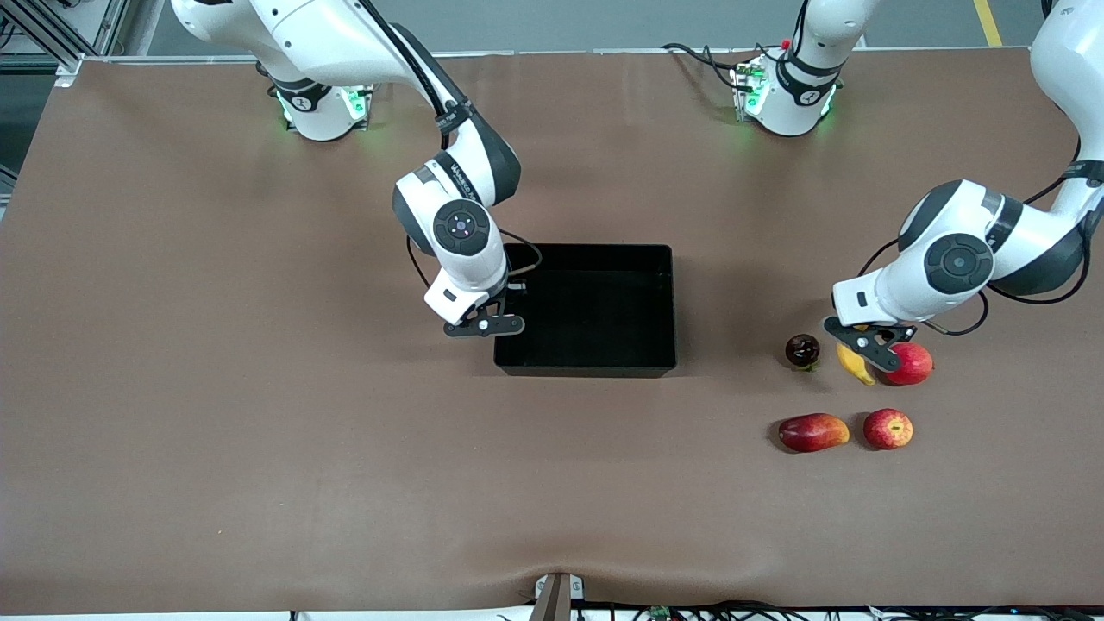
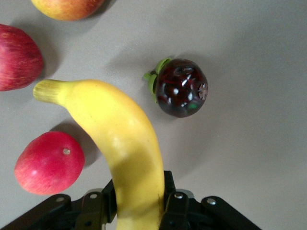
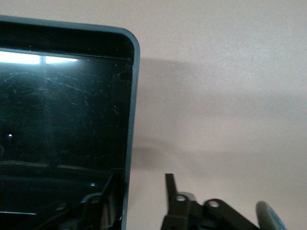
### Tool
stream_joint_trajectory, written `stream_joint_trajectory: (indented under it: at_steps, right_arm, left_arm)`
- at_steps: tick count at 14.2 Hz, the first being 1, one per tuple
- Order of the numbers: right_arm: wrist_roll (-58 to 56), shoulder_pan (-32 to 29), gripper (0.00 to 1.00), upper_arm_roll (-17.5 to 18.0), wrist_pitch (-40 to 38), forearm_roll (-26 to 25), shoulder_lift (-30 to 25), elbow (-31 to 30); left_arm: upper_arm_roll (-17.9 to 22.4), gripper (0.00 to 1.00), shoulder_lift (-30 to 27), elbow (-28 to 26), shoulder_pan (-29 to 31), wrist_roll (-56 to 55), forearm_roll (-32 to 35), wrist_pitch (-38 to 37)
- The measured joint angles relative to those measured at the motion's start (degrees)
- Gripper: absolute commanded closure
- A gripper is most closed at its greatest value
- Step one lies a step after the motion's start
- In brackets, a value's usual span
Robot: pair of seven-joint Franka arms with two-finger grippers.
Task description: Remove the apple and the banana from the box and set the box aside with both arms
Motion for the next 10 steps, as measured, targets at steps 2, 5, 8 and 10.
stream_joint_trajectory:
  at_steps: [2,5,8,10]
  right_arm:
    - [0.06,0.00,1.00,-0.01,0.18,0.00,-0.02,0.05]
    - [0.76,-0.18,1.00,-0.31,0.37,0.09,-0.18,0.50]
    - [0.75,-1.24,1.00,-0.62,-2.22,0.86,-1.24,2.11]
    - [0.75,-3.26,1.00,-0.90,-6.77,1.59,-3.02,3.84]
  left_arm:
    - [0.55,1.00,0.29,-1.07,0.03,0.00,1.38,0.90]
    - [2.09,1.00,0.36,-1.50,0.03,0.00,1.49,2.74]
    - [4.54,1.00,0.52,-2.34,0.02,0.03,1.90,6.42]
    - [6.13,1.00,0.99,-3.29,0.04,0.02,3.95,8.43]
